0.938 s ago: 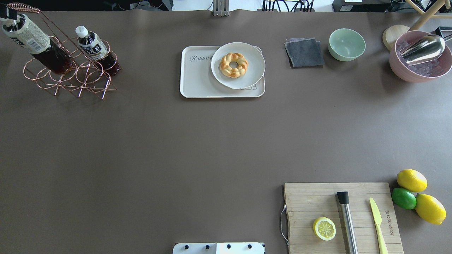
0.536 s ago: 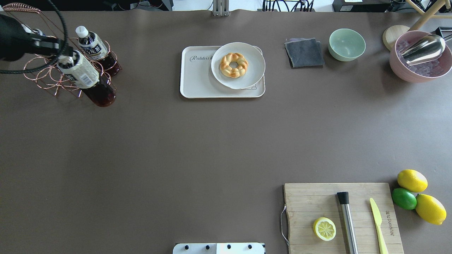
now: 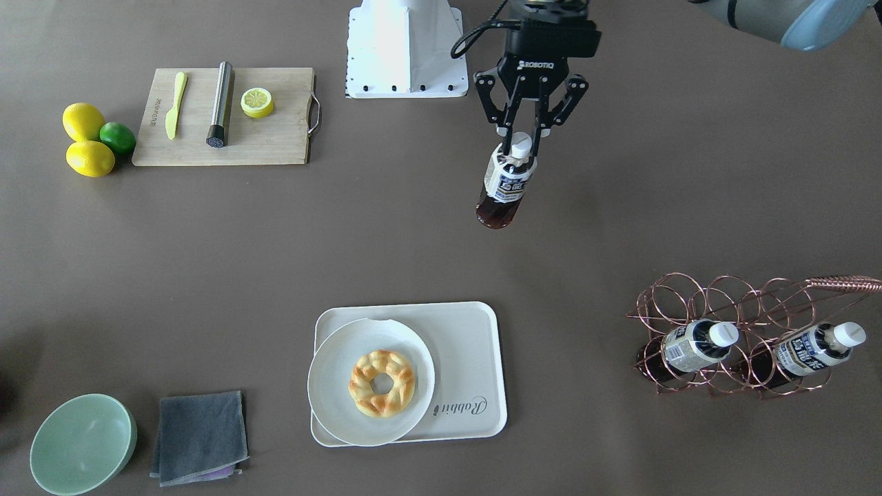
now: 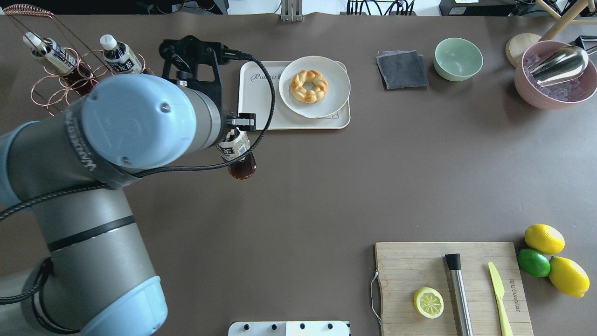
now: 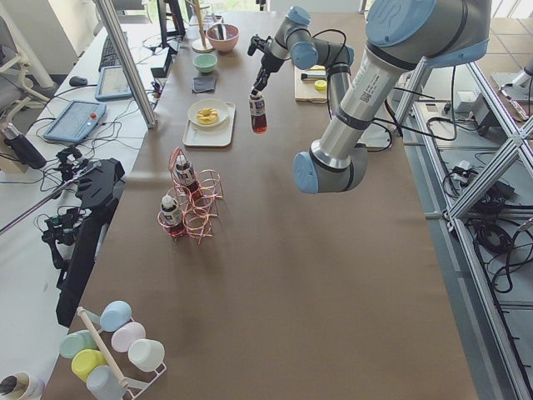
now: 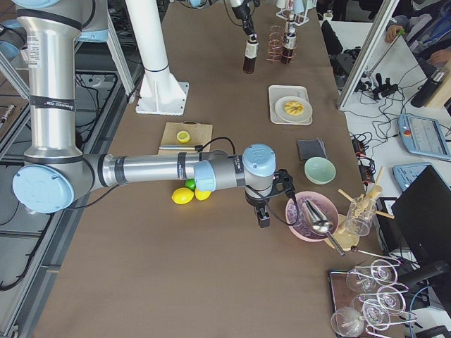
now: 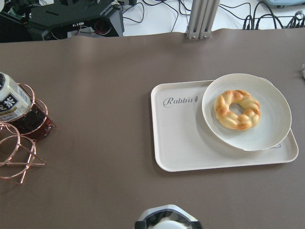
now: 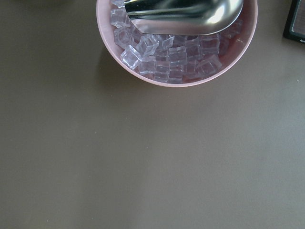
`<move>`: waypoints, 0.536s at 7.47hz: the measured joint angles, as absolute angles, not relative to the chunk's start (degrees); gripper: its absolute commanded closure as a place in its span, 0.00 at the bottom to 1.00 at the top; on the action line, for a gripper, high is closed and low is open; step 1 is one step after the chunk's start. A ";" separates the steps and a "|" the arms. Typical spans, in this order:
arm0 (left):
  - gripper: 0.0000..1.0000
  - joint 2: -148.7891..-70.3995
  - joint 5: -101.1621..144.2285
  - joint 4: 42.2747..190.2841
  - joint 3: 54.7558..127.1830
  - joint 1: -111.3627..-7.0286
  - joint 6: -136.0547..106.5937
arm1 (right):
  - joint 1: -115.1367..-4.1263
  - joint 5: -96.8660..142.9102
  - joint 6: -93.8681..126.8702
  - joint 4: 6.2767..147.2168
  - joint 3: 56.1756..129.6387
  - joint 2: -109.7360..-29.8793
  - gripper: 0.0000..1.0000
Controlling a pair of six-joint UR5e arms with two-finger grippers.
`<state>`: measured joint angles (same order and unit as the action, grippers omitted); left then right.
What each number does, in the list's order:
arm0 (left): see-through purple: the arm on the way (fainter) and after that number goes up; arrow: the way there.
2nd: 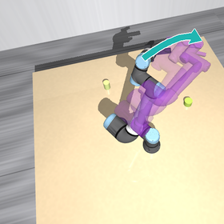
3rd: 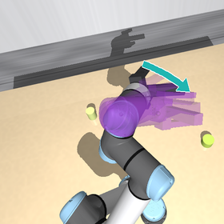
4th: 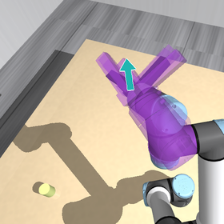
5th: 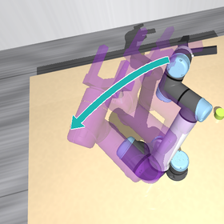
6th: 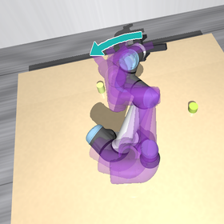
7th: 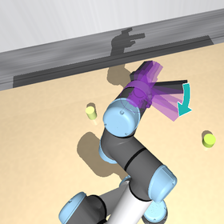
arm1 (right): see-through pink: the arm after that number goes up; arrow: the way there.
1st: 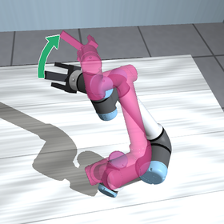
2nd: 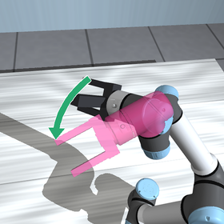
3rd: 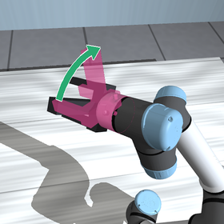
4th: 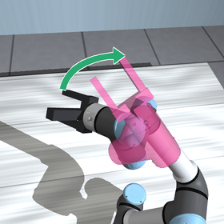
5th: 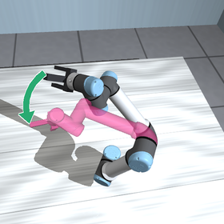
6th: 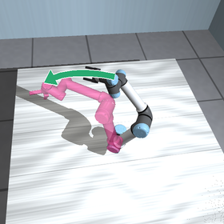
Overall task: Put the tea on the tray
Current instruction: 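Carry the bottle with the left gripper toward the tray and set it down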
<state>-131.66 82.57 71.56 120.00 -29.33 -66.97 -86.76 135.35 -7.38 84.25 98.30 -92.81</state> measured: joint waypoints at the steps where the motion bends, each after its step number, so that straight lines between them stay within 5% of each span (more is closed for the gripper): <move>1: 1.00 -135.39 80.50 71.25 116.00 -26.38 -69.44 | -86.75 135.44 -7.34 84.22 98.47 -92.86 0.00; 4: 1.00 -138.63 78.91 72.22 111.02 -21.21 -73.59 | -86.75 135.40 -7.30 84.23 98.74 -92.93 0.00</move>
<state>-138.63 78.91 72.22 111.02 -21.21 -73.59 -86.75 135.40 -7.30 84.23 98.74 -92.93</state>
